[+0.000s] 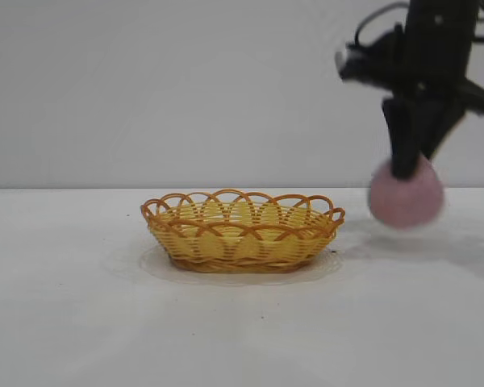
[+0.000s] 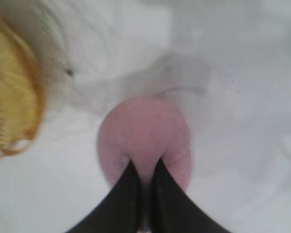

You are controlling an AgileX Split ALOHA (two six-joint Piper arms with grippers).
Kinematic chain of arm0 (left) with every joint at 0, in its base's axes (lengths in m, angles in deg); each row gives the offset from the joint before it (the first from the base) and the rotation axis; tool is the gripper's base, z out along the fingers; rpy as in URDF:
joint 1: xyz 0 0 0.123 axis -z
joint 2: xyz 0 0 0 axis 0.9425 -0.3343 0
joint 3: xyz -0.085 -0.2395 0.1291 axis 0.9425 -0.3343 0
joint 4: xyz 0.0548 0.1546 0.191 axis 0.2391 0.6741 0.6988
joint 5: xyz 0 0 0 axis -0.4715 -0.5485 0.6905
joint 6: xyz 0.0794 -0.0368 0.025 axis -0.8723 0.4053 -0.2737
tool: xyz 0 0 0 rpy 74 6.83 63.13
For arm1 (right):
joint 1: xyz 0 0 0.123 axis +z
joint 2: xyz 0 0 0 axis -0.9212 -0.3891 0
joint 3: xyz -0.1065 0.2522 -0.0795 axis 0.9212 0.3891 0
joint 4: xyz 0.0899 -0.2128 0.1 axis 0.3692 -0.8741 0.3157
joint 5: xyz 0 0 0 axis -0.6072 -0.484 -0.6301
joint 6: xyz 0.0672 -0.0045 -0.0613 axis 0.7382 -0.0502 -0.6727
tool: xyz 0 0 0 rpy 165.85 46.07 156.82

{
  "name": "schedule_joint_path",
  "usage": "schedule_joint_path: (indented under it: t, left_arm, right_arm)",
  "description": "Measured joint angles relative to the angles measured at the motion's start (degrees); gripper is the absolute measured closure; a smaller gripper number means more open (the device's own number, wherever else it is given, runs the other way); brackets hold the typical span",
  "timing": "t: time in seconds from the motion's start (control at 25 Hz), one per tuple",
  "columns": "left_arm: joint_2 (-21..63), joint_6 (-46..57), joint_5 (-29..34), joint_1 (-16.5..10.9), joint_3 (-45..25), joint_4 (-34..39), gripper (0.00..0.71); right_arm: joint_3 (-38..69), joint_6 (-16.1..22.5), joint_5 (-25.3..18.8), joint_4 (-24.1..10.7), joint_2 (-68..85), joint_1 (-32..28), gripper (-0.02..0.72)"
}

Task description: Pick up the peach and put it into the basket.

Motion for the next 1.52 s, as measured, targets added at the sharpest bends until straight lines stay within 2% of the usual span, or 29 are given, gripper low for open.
schedule_joint_path:
  t: [0.16, 0.36, 0.4, 0.44, 0.64, 0.76, 0.88, 0.96, 1.16, 1.24, 1.28, 1.32, 1.52]
  left_arm:
    - [0.0, 0.0, 0.0, 0.0, 0.0, 0.0, 0.268]
    - [0.0, 0.0, 0.0, 0.0, 0.0, 0.0, 0.268]
    - [0.0, 0.0, 0.0, 0.0, 0.0, 0.0, 0.268]
    - [0.0, 0.0, 0.0, 0.0, 0.0, 0.0, 0.268]
    - [0.04, 0.0, 0.0, 0.0, 0.0, 0.0, 0.268]
    - [0.04, 0.0, 0.0, 0.0, 0.0, 0.0, 0.268]
    - [0.04, 0.0, 0.0, 0.0, 0.0, 0.0, 0.268]
    - [0.04, 0.0, 0.0, 0.0, 0.0, 0.0, 0.268]
    - [0.04, 0.0, 0.0, 0.0, 0.0, 0.0, 0.268]
    - [0.04, 0.0, 0.0, 0.0, 0.0, 0.0, 0.268]
    - [0.04, 0.0, 0.0, 0.0, 0.0, 0.0, 0.268]
    - [0.04, 0.0, 0.0, 0.0, 0.0, 0.0, 0.268]
    - [0.04, 0.0, 0.0, 0.0, 0.0, 0.0, 0.268]
  right_arm:
    - [-0.28, 0.0, -0.24, 0.84, -0.66, 5.04, 0.703]
    - [-0.37, -0.05, 0.56, 0.84, -5.06, 7.69, 0.703]
    - [-0.37, -0.05, 1.22, 0.63, -5.78, 7.83, 0.645]
    - [-0.37, -0.05, 1.71, 0.5, -6.38, 8.08, 0.645]
    - [-0.37, -0.05, 2.78, 0.63, -7.13, 8.17, 0.404]
    - [-0.37, -0.05, 1.27, 0.74, -7.13, 8.17, 0.273]
    - [-0.37, -0.05, 0.22, 0.62, -6.63, 8.17, 0.185]
    - [-0.37, -0.05, 0.08, -0.5, -5.67, 8.17, 0.201]
    - [-0.37, 1.69, -0.22, -6.33, -2.95, 6.81, 0.201]
    - [-0.37, 2.96, -0.45, -8.73, -2.27, 4.81, 0.201]
    - [-0.37, 3.34, -0.45, -9.85, -2.16, 3.76, 0.16]
    - [-0.37, 3.53, -0.45, -10.68, -1.9, 2.38, 0.179]
    - [-0.37, 5.72, -0.45, -13.06, -1.63, -4.75, 0.179]
